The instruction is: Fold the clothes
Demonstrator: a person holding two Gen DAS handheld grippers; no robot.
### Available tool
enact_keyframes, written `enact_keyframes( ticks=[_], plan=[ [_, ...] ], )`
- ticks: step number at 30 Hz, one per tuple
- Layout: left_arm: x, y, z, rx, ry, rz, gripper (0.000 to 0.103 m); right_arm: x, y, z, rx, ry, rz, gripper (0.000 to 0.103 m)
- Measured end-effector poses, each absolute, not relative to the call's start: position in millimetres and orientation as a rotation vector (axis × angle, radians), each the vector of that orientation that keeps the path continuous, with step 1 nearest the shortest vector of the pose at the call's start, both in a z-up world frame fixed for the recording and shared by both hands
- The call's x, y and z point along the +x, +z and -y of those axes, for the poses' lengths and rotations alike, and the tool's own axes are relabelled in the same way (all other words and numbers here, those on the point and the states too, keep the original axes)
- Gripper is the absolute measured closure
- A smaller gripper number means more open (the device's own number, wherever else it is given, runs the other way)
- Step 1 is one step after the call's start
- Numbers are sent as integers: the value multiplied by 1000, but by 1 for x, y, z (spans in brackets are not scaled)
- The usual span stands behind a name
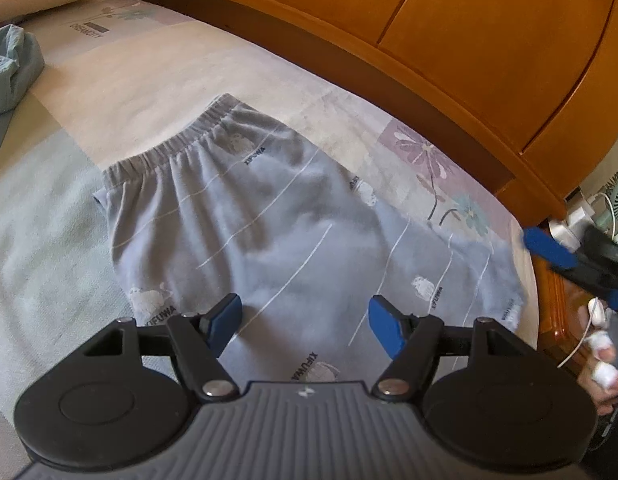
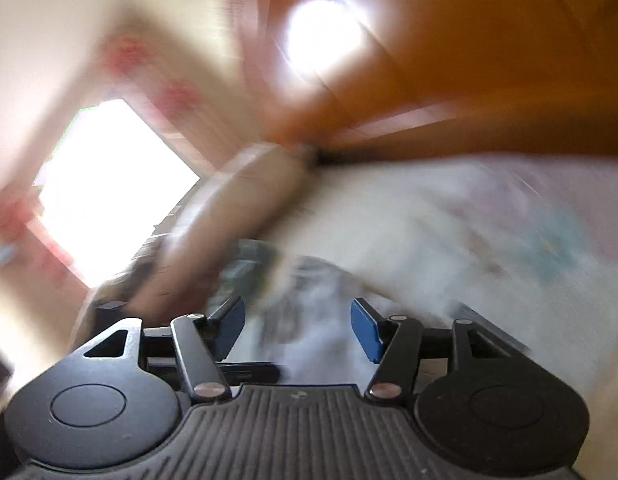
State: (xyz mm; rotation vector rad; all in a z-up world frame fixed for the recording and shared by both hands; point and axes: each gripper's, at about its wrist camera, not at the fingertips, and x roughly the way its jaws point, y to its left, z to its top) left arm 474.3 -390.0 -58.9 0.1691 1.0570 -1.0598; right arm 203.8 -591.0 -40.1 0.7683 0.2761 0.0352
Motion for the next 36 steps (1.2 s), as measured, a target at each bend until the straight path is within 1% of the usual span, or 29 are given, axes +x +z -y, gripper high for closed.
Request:
enact_keyframes(
  ticks=[1, 5, 11, 14, 17, 18, 21, 28, 29, 31, 36],
  plan=[
    [475, -59, 389, 166, -1060, -1058, 33, 201, -37, 586, 739, 57, -282, 34],
    [475, -59, 388, 158, -1062, -1061, 33, 198, -43, 583, 696, -43, -364, 34],
    [474, -59, 385, 150, -1072, -1059, 33, 195, -56, 607, 788, -232, -372, 34],
    [473, -59, 384, 151, -1072, -1060, 32, 198, -72, 631, 966, -312, -430, 35],
    [474, -60, 384, 136, -1069, -1067, 32, 214, -100, 652, 1214, -207, -504, 36],
    [475, -60, 384, 133, -1066, -1070, 32, 220, -107, 658, 1281, -174, -527, 38],
    [475, -60, 385, 127, -1061, -1077, 32, 237, -108, 672, 1317, -110, -521, 38],
    [476, -58, 378, 130, -1072, -1077, 32, 215, -74, 678, 1253, 59, -213, 37],
    [476, -59, 377, 124, -1072, -1077, 32, 212, -67, 675, 1197, 12, -225, 37],
    [476, -58, 378, 120, -1074, -1073, 32, 216, -62, 668, 1104, -51, -307, 37],
    [472, -54, 380, 138, -1077, -1060, 32, 236, -77, 644, 978, -107, -487, 38]
  ],
)
